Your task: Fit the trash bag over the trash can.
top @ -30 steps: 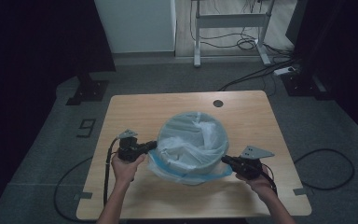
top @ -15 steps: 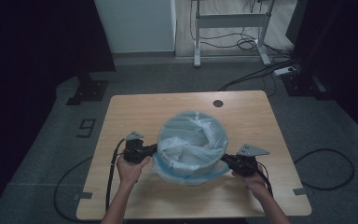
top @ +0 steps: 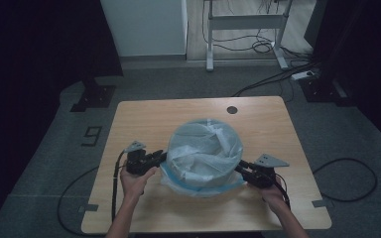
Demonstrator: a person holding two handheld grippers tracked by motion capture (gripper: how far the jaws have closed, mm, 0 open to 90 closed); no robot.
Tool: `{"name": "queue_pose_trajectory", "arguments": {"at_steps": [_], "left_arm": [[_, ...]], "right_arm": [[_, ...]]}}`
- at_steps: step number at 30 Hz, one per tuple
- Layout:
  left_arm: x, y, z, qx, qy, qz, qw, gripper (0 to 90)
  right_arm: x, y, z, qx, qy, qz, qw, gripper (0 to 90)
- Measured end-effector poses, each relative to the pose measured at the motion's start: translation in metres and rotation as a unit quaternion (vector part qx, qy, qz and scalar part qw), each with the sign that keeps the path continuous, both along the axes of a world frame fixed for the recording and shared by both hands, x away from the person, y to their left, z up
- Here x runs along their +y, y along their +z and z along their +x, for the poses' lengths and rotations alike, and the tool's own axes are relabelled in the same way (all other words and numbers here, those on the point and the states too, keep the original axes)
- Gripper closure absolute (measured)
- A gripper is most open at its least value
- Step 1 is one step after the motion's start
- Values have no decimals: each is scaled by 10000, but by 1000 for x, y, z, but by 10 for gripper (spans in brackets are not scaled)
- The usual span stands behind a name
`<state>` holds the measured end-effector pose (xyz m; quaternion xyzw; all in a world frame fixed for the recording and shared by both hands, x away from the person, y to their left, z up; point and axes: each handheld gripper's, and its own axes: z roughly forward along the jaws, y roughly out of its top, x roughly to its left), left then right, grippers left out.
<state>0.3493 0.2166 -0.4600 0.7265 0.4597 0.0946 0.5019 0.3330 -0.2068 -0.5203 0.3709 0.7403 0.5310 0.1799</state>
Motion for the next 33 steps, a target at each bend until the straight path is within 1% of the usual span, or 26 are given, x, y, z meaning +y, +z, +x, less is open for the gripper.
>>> {"name": "queue_pose_trajectory", "arguments": {"at_steps": [1, 2, 4, 6, 7, 9, 10, 12, 13, 15, 16, 19, 21, 23, 25, 27, 30, 33], "left_arm": [[4, 2, -3, -87, 12, -60, 9999, 627], [11, 6, -8, -189, -29, -179, 9997, 604], [20, 11, -15, -315, -41, -287, 9991, 559], [25, 15, -21, -425, -69, -329, 9985, 524], [27, 16, -24, -469, -133, -333, 9983, 505], [29, 18, -30, -568, -157, -301, 9978, 478], [30, 20, -34, -665, -164, -298, 9972, 464], [31, 22, -37, -768, -175, -360, 9962, 419], [31, 22, -37, -796, -192, -415, 9958, 386], [32, 24, -36, -814, -293, -608, 9944, 334], [32, 25, -35, -836, -311, -653, 9939, 302], [27, 29, -31, -877, -302, -633, 9937, 244], [22, 33, -28, -918, -368, -627, 9931, 197], [18, 37, -26, -916, -408, -609, 9931, 173], [15, 40, -25, -905, -370, -518, 9939, 160], [14, 42, -25, -918, -333, -518, 9939, 150], [16, 43, -30, -951, -502, -506, 9929, 164], [18, 38, -39, -920, -787, -458, 9916, 178]], "right_arm": [[-3, 2, -3, -26, -19, 57, 10000, 632], [-5, 3, -4, -67, -15, 80, 9999, 614], [-10, 6, -9, -130, 21, 140, 9998, 576], [-14, 8, -12, -158, -9, 108, 9998, 552], [-15, 9, -13, -169, -22, 111, 9998, 546], [-18, 10, -16, -183, -36, 159, 9997, 540], [-19, 11, -17, -186, -29, 185, 9997, 538], [-20, 11, -18, -183, -31, 236, 9995, 537], [-20, 11, -18, -177, -25, 236, 9996, 537], [-19, 11, -18, -163, -4, 227, 9996, 537], [-18, 11, -18, -159, 9, 214, 9996, 537], [-15, 12, -17, -179, 27, 224, 9996, 538], [-12, 14, -17, -174, 40, 225, 9996, 538], [-11, 14, -18, -176, 47, 200, 9996, 538], [-11, 14, -18, -179, 43, 186, 9997, 538], [-12, 14, -18, -162, 21, 189, 9997, 538], [-14, 13, -19, -150, -3, 217, 9997, 538], [-17, 11, -20, -137, -28, 231, 9996, 539]]}}
